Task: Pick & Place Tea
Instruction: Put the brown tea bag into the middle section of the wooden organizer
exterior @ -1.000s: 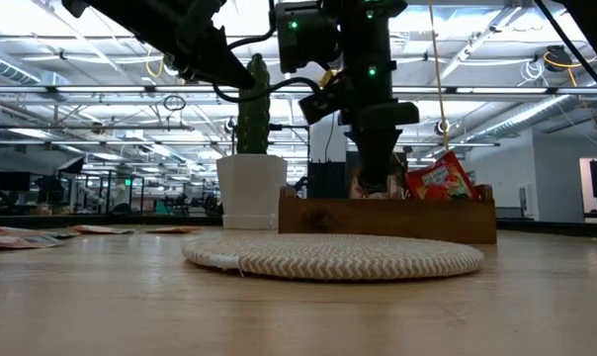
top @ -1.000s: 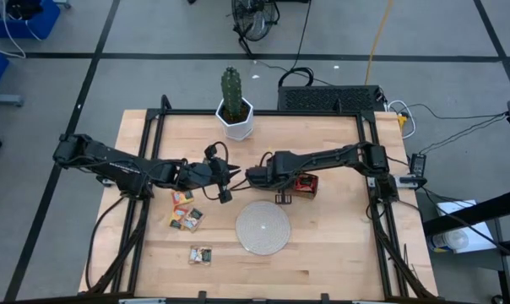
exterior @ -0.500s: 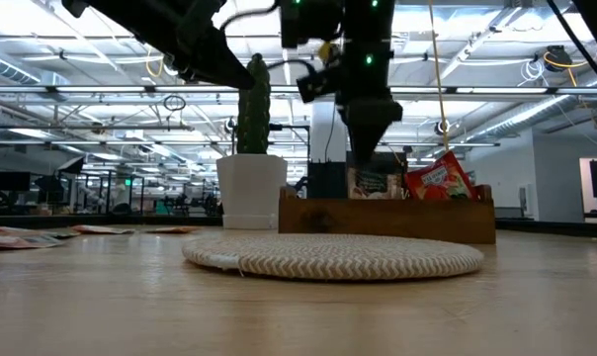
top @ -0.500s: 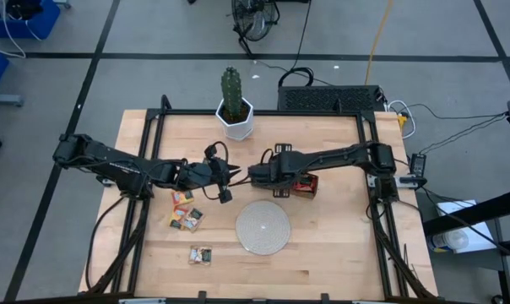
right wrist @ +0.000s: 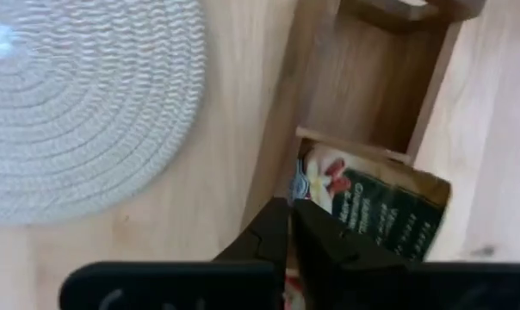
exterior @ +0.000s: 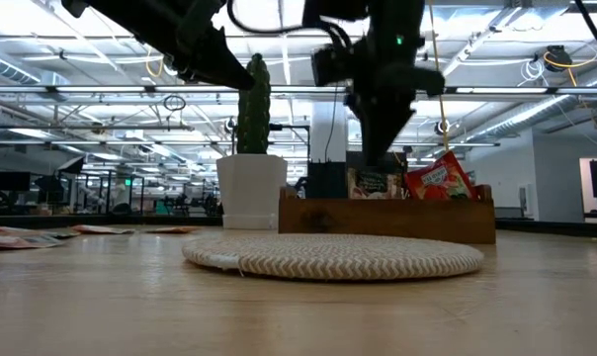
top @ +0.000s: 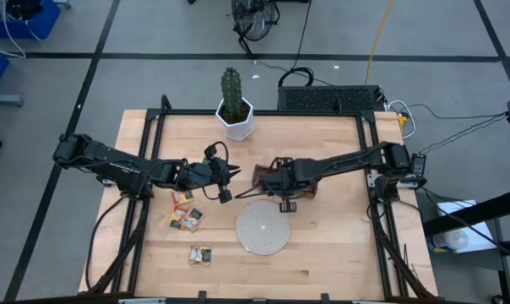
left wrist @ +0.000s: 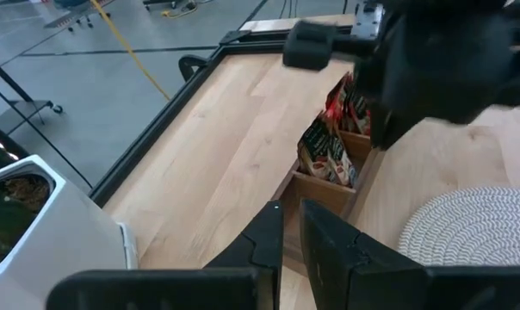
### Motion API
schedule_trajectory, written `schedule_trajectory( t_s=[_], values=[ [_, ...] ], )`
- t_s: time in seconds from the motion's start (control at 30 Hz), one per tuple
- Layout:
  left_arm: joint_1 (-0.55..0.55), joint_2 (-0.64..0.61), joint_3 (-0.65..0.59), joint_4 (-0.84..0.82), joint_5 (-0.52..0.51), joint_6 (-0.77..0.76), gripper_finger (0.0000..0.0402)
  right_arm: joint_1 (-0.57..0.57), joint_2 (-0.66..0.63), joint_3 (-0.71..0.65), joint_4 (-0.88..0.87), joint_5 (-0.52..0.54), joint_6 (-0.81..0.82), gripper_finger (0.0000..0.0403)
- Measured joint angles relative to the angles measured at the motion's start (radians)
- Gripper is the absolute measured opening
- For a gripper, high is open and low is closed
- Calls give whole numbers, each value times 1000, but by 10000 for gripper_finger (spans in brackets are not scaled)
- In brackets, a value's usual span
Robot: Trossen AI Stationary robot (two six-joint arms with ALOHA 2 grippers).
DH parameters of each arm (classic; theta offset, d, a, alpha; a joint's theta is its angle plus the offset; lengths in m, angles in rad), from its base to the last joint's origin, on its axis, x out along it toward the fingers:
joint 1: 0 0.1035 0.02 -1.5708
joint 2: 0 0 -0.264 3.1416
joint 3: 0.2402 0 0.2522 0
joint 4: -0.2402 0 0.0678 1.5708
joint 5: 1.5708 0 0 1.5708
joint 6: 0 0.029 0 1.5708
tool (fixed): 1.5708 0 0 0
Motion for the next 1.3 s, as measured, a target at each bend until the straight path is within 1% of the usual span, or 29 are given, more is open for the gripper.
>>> schedule_trajectory(
  t_s=[0.17,0.43,0.57,0.8,1.0,1.07,1.2,1.3],
  values=[
    [0,0,0,1,0,0,49,-14,0,-96,103,4,-30,1],
    [0,0,0,3,0,-1,49,-45,0,-180,199,4,-44,0],
    [0,0,0,4,0,-3,49,-65,-1,-208,225,-2,-53,0],
    [0,0,0,5,0,-5,49,-72,-3,-243,253,-71,-34,0],
    [0,0,0,12,0,-12,49,-72,-6,-317,304,-66,6,0],
    [0,0,0,12,1,-13,49,-69,-6,-331,308,-48,19,0],
    [0,0,0,12,1,-17,49,-42,-4,-332,296,54,26,0],
    [0,0,0,12,1,-27,49,-20,-4,-321,292,83,19,0]
  ],
)
